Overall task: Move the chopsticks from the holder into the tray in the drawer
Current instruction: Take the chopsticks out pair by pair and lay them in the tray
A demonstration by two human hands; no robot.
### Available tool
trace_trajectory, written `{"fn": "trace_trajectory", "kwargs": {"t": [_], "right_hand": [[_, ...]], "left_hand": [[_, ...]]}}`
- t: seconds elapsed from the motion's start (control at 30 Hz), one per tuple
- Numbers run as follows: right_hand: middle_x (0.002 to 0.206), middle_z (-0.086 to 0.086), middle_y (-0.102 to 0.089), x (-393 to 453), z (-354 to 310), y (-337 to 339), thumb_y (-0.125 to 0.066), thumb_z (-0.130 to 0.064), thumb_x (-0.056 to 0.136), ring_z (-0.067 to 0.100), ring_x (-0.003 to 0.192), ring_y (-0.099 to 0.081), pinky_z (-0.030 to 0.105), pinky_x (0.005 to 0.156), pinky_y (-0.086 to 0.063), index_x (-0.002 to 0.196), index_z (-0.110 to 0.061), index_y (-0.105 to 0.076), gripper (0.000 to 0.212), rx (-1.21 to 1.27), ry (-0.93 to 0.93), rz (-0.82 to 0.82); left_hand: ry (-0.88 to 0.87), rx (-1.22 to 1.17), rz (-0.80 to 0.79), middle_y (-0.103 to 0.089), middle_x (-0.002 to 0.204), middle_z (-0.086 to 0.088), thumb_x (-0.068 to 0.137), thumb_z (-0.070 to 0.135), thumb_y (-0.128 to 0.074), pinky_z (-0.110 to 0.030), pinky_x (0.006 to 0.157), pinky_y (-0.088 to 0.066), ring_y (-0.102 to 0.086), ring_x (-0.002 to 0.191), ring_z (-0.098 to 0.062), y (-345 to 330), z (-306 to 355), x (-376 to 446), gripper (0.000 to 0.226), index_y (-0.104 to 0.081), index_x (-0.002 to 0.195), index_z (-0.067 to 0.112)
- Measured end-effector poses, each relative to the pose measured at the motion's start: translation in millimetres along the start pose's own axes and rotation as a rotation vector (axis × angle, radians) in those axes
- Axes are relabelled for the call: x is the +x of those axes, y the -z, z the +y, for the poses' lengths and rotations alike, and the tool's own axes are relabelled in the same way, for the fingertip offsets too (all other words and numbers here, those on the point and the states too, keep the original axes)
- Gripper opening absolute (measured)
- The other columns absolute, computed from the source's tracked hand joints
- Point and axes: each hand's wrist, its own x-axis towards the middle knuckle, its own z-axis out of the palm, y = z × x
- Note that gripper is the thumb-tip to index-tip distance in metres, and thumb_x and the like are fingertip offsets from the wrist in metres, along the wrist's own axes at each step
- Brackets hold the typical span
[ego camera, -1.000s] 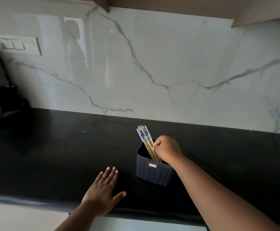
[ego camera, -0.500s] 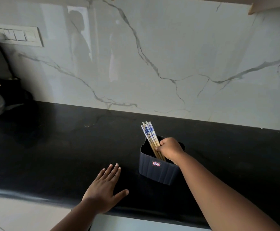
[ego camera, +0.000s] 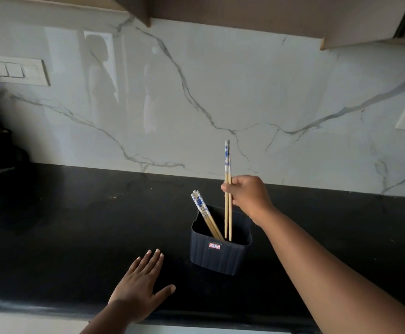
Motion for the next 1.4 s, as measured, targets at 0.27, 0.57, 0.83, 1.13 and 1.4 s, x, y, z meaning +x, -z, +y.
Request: {"fn": "trace_trajectory", "kwargs": {"t": [0.27,0.57,0.83,1.13,1.4], "right_hand": [[0.085,0.006,-0.076,-35.6,-79.9,36.9,-0.073,-0.012,0.084,0.016,0.075,-0.074,0.027,0.063,-0.06,0.093,-0.011,-0.072,0.009,0.34,-0.033,-0.119],[0.081,0.017,-0.074,-75.1,-84.5,24.2,-0.072,-0.008,0.083,0.021,0.064,-0.07,0.026,0.053,-0.057,0.097,0.006,-0.068,0.02,0.644,-0.241,-0.251],[0.086,0.006,-0.073,-93.9,-63.2,28.1,-0.061,-0.041,0.092,0.025,0.075,-0.073,0.031,0.059,-0.06,0.102,-0.007,-0.066,0.036,0.296,-0.281,-0.157],[0.109,-0.001,-0.073,-120.7,-22.5,10.4,-0.076,-0.017,0.082,0.007,0.099,-0.069,0.02,0.083,-0.055,0.115,-0.016,-0.069,0.034,0.155,-0.046,-0.402],[0.083,0.009,-0.077,-132.0,15.0,-8.9,-0.079,-0.005,0.077,0.023,0.079,-0.075,0.029,0.065,-0.06,0.088,-0.008,-0.076,0.012,0.309,-0.28,-0.489]], "left_hand": [[-0.228,0.118,0.374,-0.027,0.155,-0.007,0.085,0.061,-0.049,-0.029,0.114,0.003,0.014,0.144,-0.008,76.1,28.1,3.1,0.086,-0.026,0.149,0.008],[-0.947,0.156,0.761,-0.064,0.128,-0.008,0.084,0.008,-0.072,-0.046,0.101,-0.047,-0.054,0.125,-0.028,216.9,89.9,-1.6,0.036,-0.068,0.119,0.015],[-0.813,-0.217,0.608,-0.073,0.105,-0.005,0.088,0.006,-0.052,-0.027,0.081,-0.055,-0.069,0.096,-0.018,247.6,108.2,-23.9,0.027,-0.07,0.108,0.009],[-0.006,-1.097,0.008,-0.074,0.091,-0.014,0.09,0.012,-0.066,-0.028,0.069,-0.06,-0.073,0.081,-0.021,278.6,107.9,20.6,0.009,-0.068,0.093,0.004],[0.093,-1.223,-0.301,-0.073,0.1,-0.019,0.092,0.01,-0.06,-0.033,0.073,-0.06,-0.072,0.089,-0.027,239.4,91.4,33.3,0.021,-0.064,0.108,-0.004]]}}
